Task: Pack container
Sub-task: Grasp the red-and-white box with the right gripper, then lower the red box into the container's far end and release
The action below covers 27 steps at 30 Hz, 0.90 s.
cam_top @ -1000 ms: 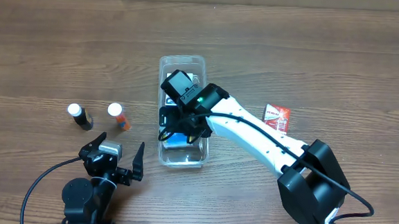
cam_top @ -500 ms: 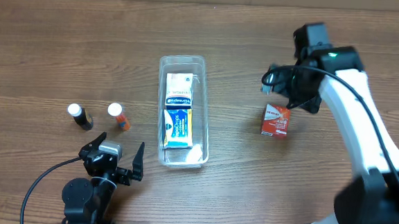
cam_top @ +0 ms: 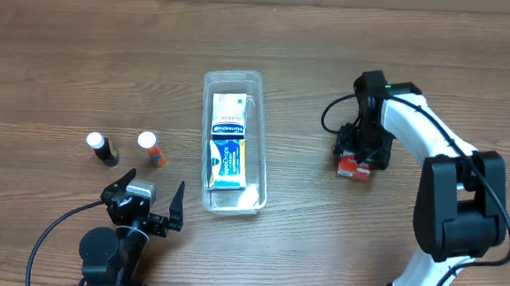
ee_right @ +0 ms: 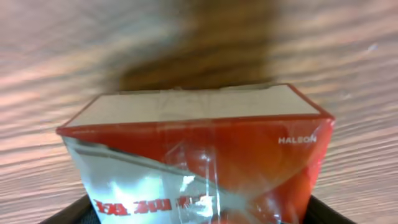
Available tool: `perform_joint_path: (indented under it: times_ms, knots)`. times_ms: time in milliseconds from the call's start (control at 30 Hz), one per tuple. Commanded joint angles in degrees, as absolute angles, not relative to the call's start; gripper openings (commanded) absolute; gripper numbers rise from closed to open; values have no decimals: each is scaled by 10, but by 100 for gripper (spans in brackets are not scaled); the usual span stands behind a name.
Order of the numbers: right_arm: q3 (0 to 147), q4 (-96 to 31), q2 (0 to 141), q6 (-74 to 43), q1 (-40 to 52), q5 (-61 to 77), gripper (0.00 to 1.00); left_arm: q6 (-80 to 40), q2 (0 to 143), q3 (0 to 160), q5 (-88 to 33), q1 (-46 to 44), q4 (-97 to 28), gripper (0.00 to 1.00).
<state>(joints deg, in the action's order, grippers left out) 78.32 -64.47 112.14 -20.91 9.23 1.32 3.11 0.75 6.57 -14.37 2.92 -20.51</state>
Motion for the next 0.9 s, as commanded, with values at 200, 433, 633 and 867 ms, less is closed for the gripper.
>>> perform_joint_path:
  times_ms: [200,433,633,867]
  knots:
    - [993,-599,1000,-242,382,22,72,24,4,61,-146,25,-201,100]
    - [993,-446,1176,-253,408,54,76,24,4,61,-146,25,-201,100]
    - [1061,-430,1142,-209,395,48,99,24,4,61,-146,25,-201,100]
    - [1154,-684,964,-212,125,67,100,24,4,61,-146,25,-201,100]
